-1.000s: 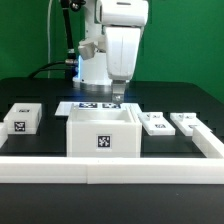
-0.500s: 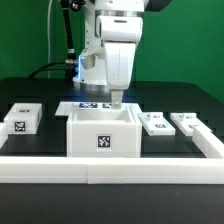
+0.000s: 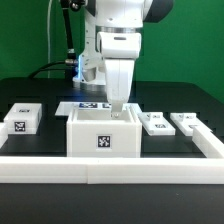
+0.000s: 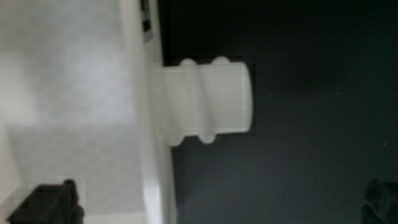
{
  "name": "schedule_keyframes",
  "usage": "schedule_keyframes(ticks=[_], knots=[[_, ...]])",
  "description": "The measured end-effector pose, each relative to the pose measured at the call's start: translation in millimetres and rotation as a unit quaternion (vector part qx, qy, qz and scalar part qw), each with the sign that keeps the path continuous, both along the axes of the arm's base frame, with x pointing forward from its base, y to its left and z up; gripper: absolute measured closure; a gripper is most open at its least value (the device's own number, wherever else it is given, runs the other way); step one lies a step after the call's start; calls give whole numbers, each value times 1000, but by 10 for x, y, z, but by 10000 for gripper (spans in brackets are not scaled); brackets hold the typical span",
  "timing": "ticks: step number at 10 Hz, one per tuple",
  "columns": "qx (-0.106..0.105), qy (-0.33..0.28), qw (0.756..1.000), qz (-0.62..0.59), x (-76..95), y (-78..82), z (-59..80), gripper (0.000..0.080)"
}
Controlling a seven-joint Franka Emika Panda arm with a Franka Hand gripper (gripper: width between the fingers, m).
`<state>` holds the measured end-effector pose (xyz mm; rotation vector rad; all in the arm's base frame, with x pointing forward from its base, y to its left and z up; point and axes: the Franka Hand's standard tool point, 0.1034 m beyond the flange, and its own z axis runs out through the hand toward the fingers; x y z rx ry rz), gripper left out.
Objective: Assemble cabinet
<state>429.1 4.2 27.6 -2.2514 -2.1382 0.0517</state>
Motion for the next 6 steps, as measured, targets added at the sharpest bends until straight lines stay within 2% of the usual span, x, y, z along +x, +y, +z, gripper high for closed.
schedule_keyframes(ticks=[1, 2, 3, 4, 5, 6], knots=[[0, 0, 1000, 1, 2, 4, -3, 2], [0, 0, 1000, 1, 3, 4, -1, 115], [0, 0, 1000, 1, 1, 3, -3, 274], [0, 0, 1000, 0, 2, 2, -2, 274], [0, 0, 1000, 0, 1, 2, -3, 450], [0, 0, 1000, 0, 1, 2, -3, 450]])
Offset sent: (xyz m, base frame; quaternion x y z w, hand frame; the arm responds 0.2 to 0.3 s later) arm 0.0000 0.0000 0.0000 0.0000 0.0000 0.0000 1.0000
